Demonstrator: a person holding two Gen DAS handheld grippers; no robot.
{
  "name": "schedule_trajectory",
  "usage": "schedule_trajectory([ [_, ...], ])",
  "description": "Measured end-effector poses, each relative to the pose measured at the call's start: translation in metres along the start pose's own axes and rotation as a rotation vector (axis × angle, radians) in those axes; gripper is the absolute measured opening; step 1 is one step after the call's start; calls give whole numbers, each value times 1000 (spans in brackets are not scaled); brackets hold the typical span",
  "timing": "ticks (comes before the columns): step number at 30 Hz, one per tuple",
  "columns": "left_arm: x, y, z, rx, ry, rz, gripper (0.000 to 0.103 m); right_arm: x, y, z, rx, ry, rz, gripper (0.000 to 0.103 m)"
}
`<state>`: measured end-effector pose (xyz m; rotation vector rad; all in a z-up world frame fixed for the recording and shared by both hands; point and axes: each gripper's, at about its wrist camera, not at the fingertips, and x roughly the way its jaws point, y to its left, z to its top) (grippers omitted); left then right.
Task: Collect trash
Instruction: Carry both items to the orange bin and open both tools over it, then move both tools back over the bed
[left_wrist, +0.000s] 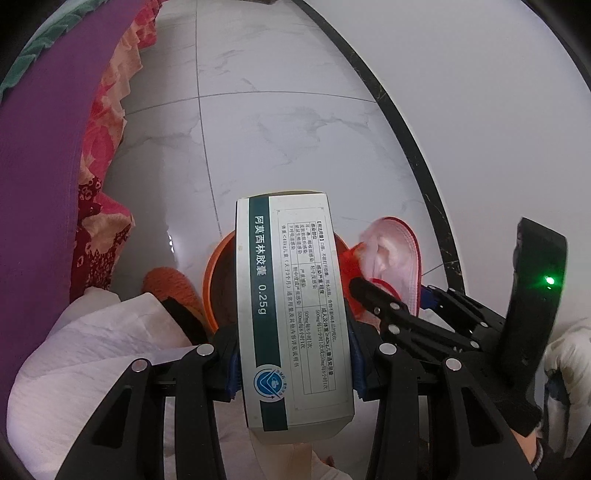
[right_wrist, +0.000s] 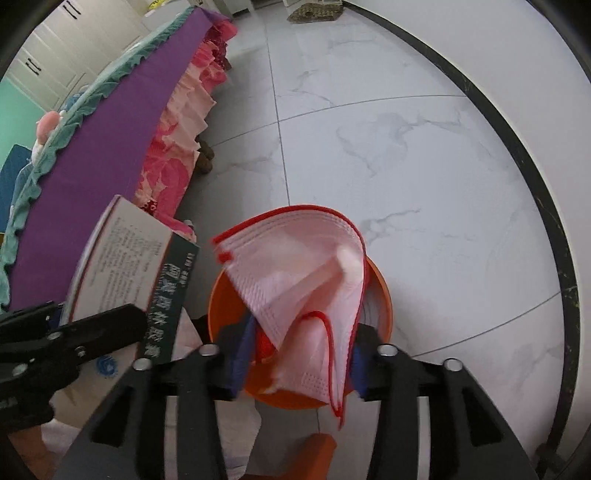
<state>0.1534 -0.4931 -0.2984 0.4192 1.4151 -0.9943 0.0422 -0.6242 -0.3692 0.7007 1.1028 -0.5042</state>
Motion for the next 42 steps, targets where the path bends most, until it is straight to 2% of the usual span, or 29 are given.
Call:
schedule_trajectory([
  [8,6,-4,0,7,15,-9,45,-7,-7,-3,21,12,20,47],
  [13,15,-10,3,31,27,-6,46,-22,-15,-2,44,-22,4,47],
  [14,17,-13,3,38,23,-2,47,-26,-18,-2,53,-28,0,47],
  [17,19,-17,4,50,19,12,59,-34,-26,-3,64,-34,-9,47],
  [19,20,-20,5,54,18,21,75,-37,-28,-5,65,-37,-14,47],
  [29,-4,-21,3,57,-29,28,76,-56,-18,-3,63,-69,-2,47],
  [32,-27,-20,1,46,-79,35,76,-73,-5,0,33,-96,5,47],
  [37,-85,-13,-7,14,-206,62,76,-115,30,5,-41,-174,65,47],
  [42,-145,-1,-28,-12,-335,133,76,-158,70,8,-114,-257,132,47],
])
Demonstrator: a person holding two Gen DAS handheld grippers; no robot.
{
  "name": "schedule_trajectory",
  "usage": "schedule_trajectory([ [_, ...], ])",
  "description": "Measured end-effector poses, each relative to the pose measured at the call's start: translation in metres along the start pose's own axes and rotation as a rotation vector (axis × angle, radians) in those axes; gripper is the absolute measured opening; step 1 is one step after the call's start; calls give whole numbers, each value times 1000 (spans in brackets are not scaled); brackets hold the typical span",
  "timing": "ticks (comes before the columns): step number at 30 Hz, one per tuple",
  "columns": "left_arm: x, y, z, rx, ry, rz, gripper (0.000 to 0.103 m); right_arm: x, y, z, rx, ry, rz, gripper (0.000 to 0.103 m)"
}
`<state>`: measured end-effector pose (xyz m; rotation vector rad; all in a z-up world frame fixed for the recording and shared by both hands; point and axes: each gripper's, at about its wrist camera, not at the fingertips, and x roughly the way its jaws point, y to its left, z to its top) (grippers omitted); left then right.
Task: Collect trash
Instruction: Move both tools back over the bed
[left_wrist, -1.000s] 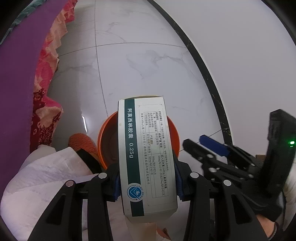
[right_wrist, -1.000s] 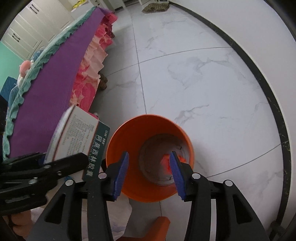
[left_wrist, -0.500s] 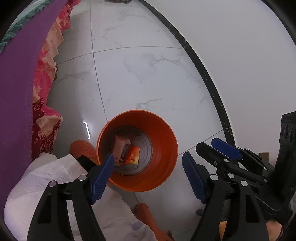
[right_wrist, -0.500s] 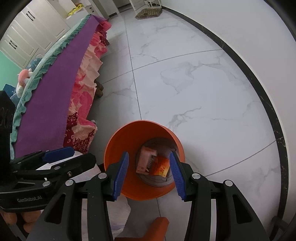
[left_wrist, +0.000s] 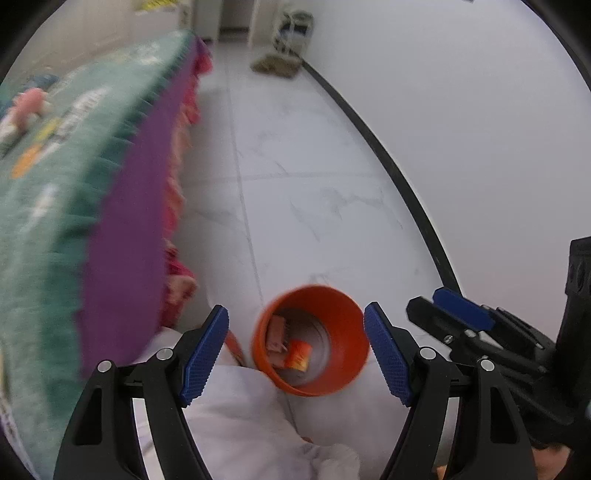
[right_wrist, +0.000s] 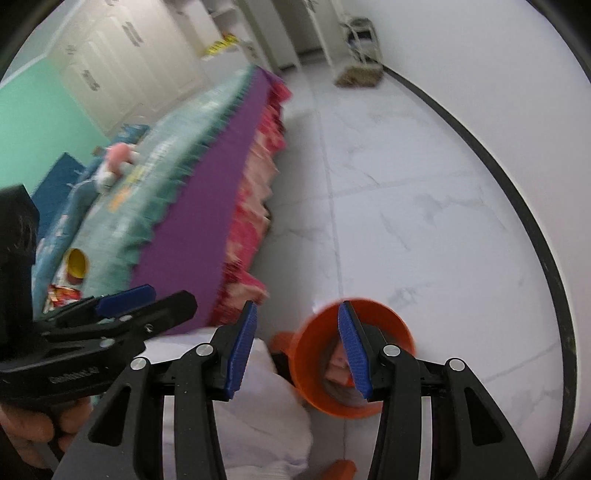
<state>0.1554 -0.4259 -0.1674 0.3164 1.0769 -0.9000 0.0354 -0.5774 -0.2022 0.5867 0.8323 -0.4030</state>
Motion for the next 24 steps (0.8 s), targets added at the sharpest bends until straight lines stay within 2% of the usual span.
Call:
schedule_trajectory([
  [4,-45,21,-9,-38,-76,50,78,-20,44,8,-76,-36,68,47],
  [10,-110,70,-43,-153,-164,154,78,-37,136,4,-226,-50,217,47],
  [16,-171,123,-85,-271,-233,272,79,-36,231,-17,-375,-23,352,47],
  [24,-229,192,-151,-455,-276,399,80,-31,340,-62,-555,42,466,51],
])
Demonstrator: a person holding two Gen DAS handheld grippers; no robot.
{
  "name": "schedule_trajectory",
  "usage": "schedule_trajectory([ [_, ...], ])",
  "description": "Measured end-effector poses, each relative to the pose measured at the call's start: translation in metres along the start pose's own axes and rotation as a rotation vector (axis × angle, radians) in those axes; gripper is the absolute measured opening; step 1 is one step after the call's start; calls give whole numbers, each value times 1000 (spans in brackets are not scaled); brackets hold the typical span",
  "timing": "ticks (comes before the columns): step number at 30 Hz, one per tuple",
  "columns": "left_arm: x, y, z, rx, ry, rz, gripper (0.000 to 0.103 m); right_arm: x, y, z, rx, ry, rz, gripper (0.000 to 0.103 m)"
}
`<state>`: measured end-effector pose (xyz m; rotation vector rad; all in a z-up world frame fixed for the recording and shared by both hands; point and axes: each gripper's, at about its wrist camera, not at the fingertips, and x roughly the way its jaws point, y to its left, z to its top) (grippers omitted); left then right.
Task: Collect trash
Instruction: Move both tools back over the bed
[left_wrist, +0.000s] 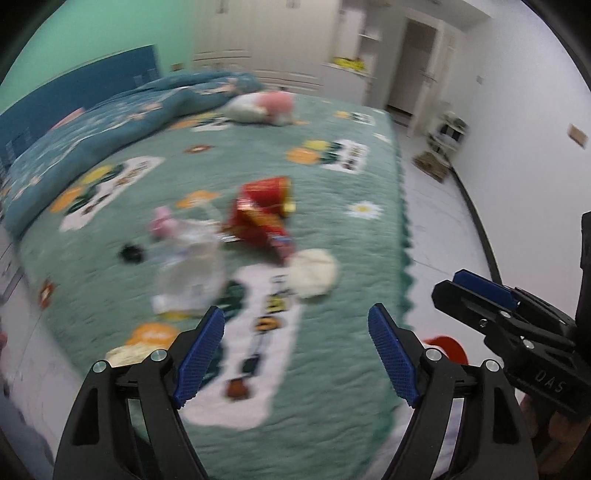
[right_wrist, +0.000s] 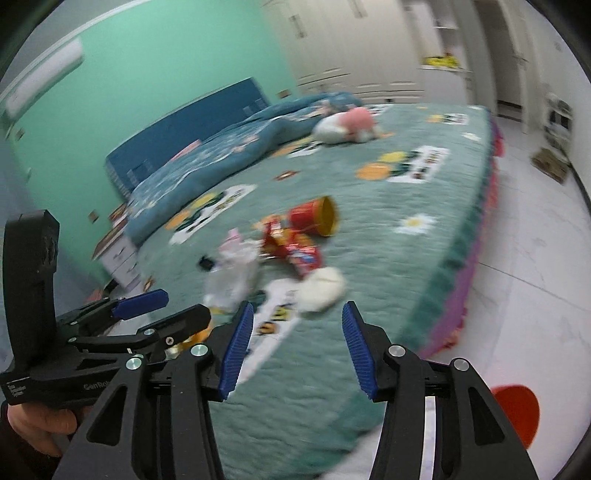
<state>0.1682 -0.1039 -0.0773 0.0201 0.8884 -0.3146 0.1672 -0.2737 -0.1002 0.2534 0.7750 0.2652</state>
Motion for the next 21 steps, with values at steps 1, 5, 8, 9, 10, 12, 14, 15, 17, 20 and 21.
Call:
schedule_trajectory([
  [1,-4,11,-3,-19,-1,10,80,3,8,0,-13,6,10,51],
  [5,-17,48,-9,-83,-20,43,80,25,43,5,-80,47,48,51],
  [8,-22,72,-13,-129,-30,67,80,41,67,7,-121,71,68,51],
  [9,-24,78,-15,-140,-30,72,80,46,72,8,-131,76,73,51],
  [10,-25,84,-17,-147,-29,76,80,51,79,9,-142,83,81,51],
  [12,-26,97,-20,-167,-26,88,80,58,87,10,-154,93,88,51],
  [14,-28,107,-25,-181,-20,96,80,66,94,11,-167,105,99,51],
  [15,-27,112,-27,-189,-17,99,80,68,97,10,-172,110,102,51],
  [17,-26,121,-29,-204,-10,103,80,73,104,10,-185,119,106,51],
  [20,-22,129,-31,-221,5,102,80,84,108,10,-191,136,106,51],
  [21,-19,134,-32,-230,13,104,80,87,109,10,-190,141,105,51],
])
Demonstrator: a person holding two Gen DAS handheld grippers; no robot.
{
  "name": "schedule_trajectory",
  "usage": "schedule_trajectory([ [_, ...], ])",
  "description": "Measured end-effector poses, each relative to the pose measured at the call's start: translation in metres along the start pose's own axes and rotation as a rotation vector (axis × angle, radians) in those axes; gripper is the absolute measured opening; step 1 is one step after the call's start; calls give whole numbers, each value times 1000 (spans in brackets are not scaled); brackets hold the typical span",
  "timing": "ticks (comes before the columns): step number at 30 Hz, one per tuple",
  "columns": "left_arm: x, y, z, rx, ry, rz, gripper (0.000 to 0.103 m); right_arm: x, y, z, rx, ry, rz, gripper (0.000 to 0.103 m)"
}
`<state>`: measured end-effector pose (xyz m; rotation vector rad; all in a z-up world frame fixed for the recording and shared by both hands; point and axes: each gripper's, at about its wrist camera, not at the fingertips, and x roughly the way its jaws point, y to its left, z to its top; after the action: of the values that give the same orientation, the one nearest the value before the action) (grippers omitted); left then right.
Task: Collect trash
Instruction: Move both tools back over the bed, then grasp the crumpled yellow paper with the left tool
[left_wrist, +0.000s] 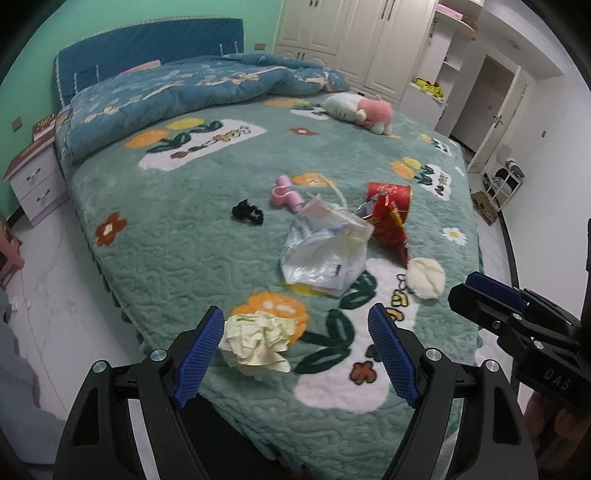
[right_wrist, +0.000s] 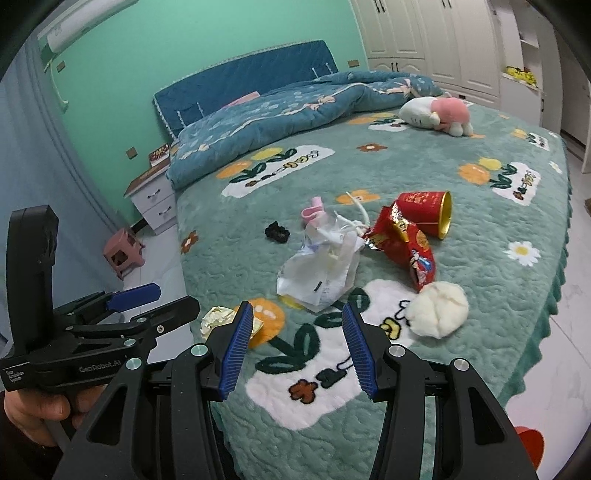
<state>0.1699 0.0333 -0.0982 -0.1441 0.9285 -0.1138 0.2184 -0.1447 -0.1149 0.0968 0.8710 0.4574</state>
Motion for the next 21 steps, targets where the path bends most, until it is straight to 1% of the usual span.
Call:
schedule_trajectory([
  [2,5,5,-1,-9,13,4,80,5,1,1,1,8,-4,52],
  [4,10,9,-2,-15,27,5,80,9,0,1,3,15,-8,56],
  [5,12,10,-2,-18,32,4,80,11,-1,1,4,18,-10,56],
  [7,18,15,-3,-24,46,6,88,15,-2,2,6,25,-11,56],
  [11,29,22,-6,-13,73,5,88,24,-5,0,20,38,-15,56],
  [15,52,27,-12,18,137,26,88,33,-9,-2,29,60,-14,56],
  [21,84,38,-19,-8,218,36,88,41,-17,-4,46,78,-21,56],
])
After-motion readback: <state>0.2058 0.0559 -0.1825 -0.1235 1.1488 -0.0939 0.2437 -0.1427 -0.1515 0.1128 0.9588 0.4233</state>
